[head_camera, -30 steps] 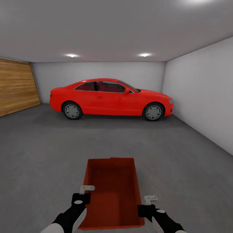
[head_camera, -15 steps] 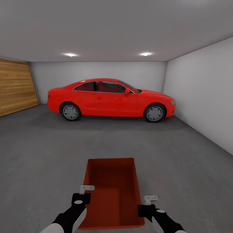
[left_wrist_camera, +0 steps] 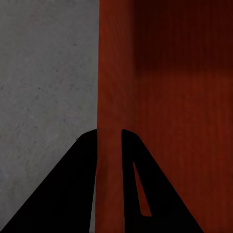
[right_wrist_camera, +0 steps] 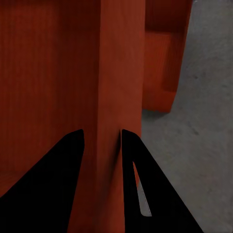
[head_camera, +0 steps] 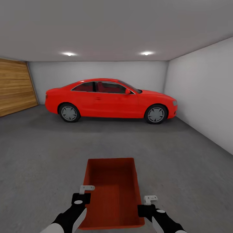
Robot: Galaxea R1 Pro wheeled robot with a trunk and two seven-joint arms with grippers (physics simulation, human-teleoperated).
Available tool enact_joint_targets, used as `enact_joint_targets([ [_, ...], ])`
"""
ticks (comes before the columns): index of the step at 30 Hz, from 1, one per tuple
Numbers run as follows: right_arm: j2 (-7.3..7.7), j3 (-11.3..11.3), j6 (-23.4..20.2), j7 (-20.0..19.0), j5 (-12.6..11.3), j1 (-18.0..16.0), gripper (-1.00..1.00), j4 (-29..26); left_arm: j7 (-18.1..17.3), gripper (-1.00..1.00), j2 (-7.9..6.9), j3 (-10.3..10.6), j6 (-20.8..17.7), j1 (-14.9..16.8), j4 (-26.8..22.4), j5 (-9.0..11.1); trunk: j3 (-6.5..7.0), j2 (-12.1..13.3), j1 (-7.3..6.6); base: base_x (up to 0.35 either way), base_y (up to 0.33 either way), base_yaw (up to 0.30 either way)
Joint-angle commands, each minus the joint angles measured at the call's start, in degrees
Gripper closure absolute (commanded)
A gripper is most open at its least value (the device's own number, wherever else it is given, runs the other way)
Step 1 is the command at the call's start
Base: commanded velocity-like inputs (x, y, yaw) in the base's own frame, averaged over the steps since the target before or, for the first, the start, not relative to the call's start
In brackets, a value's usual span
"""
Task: Move the two storage containers from the living room to the garage. In the garage, place one container on the floor and stack the other container on top of it (either order is fine).
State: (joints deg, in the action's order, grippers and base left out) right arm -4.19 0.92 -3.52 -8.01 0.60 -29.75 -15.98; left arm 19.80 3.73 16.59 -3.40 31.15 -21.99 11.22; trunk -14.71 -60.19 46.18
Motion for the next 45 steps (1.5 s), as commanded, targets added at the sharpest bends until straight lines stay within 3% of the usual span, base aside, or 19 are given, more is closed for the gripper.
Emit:
enact_joint_targets([
  [1,0.06,-0.2,3.8,-0.4,-0.2,0.0,1.00,-1.9,0.6,1.00,-0.12,1.5,-0.4,0.0,1.5,1.7,-0.07,0.0,0.04,0.340,0.000,0.000],
  [40,0.06,-0.2,3.8,-0.4,-0.2,0.0,1.00,-1.9,0.5,1.00,-0.21,1.5,-0.4,0.0,1.4,1.6,-0.07,0.0,0.04,0.340,0.000,0.000],
  [45,0.06,-0.2,3.8,-0.4,-0.2,0.0,1.00,-1.9,0.5,1.00,-0.13,1.5,-0.4,0.0,1.4,1.7,0.07,0.0,0.04,0.108,0.000,-0.096],
])
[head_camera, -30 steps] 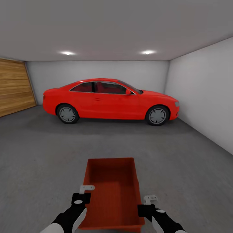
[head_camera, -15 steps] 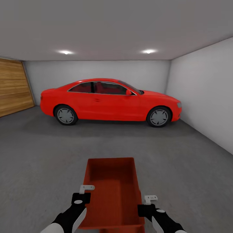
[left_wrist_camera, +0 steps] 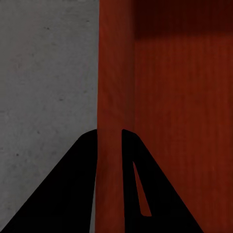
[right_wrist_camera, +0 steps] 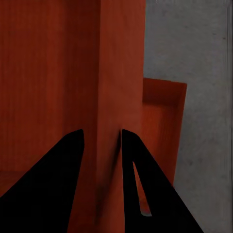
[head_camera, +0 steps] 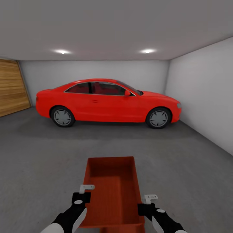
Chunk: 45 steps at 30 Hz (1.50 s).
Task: Move the two storage containers from the living room to the garage. In the garage, place one container on the floor and stack the other container on top of it (either order is fine).
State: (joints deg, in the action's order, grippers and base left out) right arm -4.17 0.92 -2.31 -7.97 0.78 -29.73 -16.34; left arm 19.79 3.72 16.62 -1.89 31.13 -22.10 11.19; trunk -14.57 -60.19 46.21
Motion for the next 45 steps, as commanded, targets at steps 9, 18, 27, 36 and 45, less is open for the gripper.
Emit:
enact_joint_targets([
  [9,0.04,-0.2,2.6,-0.5,-0.4,-0.1,1.00,-1.5,0.5,1.00,-0.12,1.5,-1.9,0.0,1.5,1.7,0.46,-0.1,0.01,0.010,0.000,-0.209],
  [18,0.04,-0.2,2.6,-0.5,-0.4,-0.1,1.00,-1.5,0.5,1.00,-0.21,1.5,-1.9,0.0,1.6,1.7,0.52,-0.1,0.01,0.298,0.000,-0.022],
  [27,0.04,-0.2,2.6,-0.5,-0.4,-0.1,1.00,-1.0,0.5,1.00,-0.12,1.5,-1.9,0.0,1.5,1.7,0.52,-0.1,0.01,0.220,0.000,0.000],
  [36,0.04,-0.2,2.6,-0.5,-0.4,-0.1,1.00,-0.9,0.5,1.00,-0.12,1.5,-1.9,0.0,1.5,1.7,0.52,-0.1,0.01,0.047,0.006,0.000],
  [45,0.04,-0.2,2.6,-0.5,-0.4,-0.1,1.00,-0.9,0.5,1.00,-0.12,1.5,-1.9,0.0,1.6,1.7,0.94,-0.1,0.01,0.276,0.012,-0.126],
])
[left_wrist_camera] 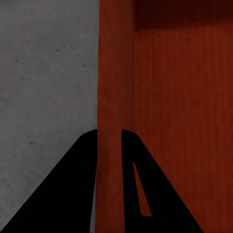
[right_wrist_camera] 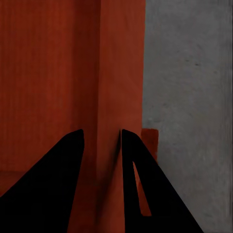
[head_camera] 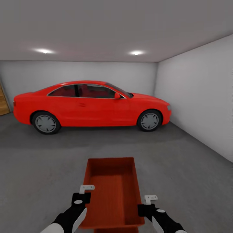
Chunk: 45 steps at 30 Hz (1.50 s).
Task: Move the two storage containers from the living room to the garage. In the garage, place one container on the floor and stack the other container on top of it (either order is fine).
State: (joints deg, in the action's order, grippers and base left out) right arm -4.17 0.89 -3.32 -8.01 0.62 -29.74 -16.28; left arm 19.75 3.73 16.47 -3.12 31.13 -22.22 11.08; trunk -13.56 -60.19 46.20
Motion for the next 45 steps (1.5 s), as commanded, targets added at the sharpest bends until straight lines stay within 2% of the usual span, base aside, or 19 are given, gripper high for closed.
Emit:
enact_joint_targets([
  [1,0.04,-0.2,3.6,-0.4,-0.3,-0.1,1.00,-0.9,0.5,1.00,-0.13,1.6,-0.7,0.0,1.7,1.8,0.00,-0.1,0.02,0.095,0.001,-0.192],
  [8,0.04,-0.2,3.6,-0.4,-0.3,0.0,1.00,-0.9,0.6,1.00,-0.13,1.6,-0.7,0.0,1.7,1.8,0.37,-0.1,0.02,0.022,0.000,-0.149],
  [18,0.04,-0.2,3.6,-0.4,-0.3,0.0,1.00,-0.9,0.5,1.00,-0.04,1.6,-0.7,0.0,1.7,1.8,0.38,-0.1,0.02,-0.165,0.000,-0.002],
  [45,0.04,-0.2,3.6,-0.4,-0.3,0.0,1.00,-0.9,0.5,1.00,0.14,1.6,-0.7,0.0,1.8,1.8,0.38,-0.1,0.02,-0.075,0.000,0.000],
])
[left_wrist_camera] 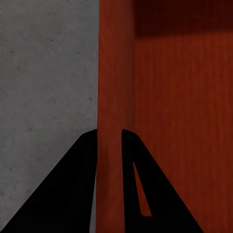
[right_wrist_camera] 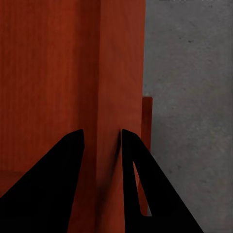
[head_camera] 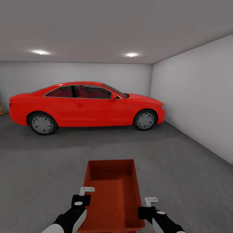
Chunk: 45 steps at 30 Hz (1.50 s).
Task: Move the two storage containers from the living room to the garage. In the garage, place one container on the floor and stack the other container on top of it (either order is fine).
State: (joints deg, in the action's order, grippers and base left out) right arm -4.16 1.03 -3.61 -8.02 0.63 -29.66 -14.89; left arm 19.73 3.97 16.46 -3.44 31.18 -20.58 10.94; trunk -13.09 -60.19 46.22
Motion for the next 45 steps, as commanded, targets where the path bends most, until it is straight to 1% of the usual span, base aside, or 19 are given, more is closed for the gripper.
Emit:
enact_joint_targets([
  [1,0.03,-0.3,3.9,-0.4,-0.3,0.0,1.00,-2.3,0.6,1.00,-0.10,1.6,-0.3,0.0,0.1,1.9,-0.09,-0.1,0.00,-0.002,0.000,0.000],
  [14,0.03,-0.3,3.9,-0.4,-0.3,0.0,1.00,-2.3,0.7,1.00,0.07,1.6,-0.3,0.0,-0.1,2.1,-0.09,-0.1,0.00,0.000,0.000,0.000],
  [27,0.03,-0.3,3.9,-0.4,-0.3,0.0,1.00,-2.3,0.7,1.00,0.07,1.6,-0.3,0.0,-0.1,2.2,-2.54,-5.3,2.86,0.000,0.000,0.000],
  [45,0.03,-0.3,3.9,-0.4,-0.4,0.0,1.00,-2.3,0.7,1.00,0.15,1.6,-0.3,0.0,-0.1,2.2,-7.34,-12.5,6.81,0.000,0.000,0.000],
])
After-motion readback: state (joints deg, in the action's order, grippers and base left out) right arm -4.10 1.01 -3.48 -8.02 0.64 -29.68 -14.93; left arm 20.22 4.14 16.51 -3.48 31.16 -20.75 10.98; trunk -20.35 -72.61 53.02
